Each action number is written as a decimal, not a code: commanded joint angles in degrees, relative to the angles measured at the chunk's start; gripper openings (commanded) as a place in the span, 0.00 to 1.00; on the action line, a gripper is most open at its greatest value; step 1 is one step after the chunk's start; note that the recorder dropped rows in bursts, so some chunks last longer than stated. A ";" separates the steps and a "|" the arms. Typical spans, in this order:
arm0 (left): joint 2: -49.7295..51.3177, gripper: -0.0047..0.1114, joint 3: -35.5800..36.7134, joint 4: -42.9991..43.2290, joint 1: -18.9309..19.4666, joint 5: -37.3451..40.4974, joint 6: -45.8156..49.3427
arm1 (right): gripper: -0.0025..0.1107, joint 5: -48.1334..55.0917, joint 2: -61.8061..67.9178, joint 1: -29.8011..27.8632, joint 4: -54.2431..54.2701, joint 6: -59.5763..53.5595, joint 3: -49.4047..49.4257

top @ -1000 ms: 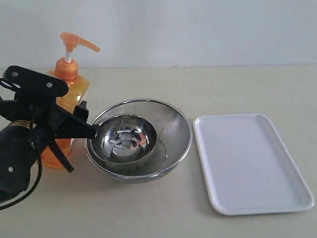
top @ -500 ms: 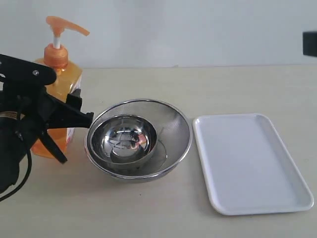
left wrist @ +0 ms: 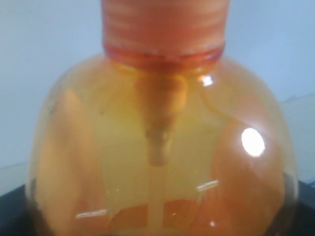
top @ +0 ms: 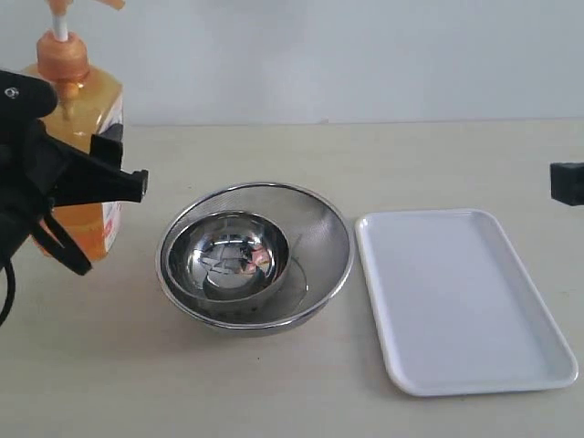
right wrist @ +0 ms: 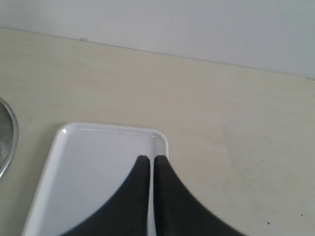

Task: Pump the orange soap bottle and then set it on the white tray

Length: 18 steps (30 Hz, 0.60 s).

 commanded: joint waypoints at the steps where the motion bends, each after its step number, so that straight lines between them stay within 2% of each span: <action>1: -4.15 0.08 -0.34 1.71 -0.22 -3.42 0.78 | 0.02 -0.24 -0.38 0.01 -2.11 1.88 0.34; 6: -6.86 0.08 -1.49 1.22 -0.22 0.40 2.19 | 0.02 0.23 -0.38 0.01 -4.22 3.39 0.34; 12: -6.98 0.08 -6.54 1.04 -0.22 6.28 4.83 | 0.02 4.44 -0.38 0.01 -5.61 4.19 0.34; 18: -6.98 0.08 -11.61 2.76 -3.27 9.52 5.47 | 0.02 7.18 -0.38 0.01 -6.21 4.19 0.34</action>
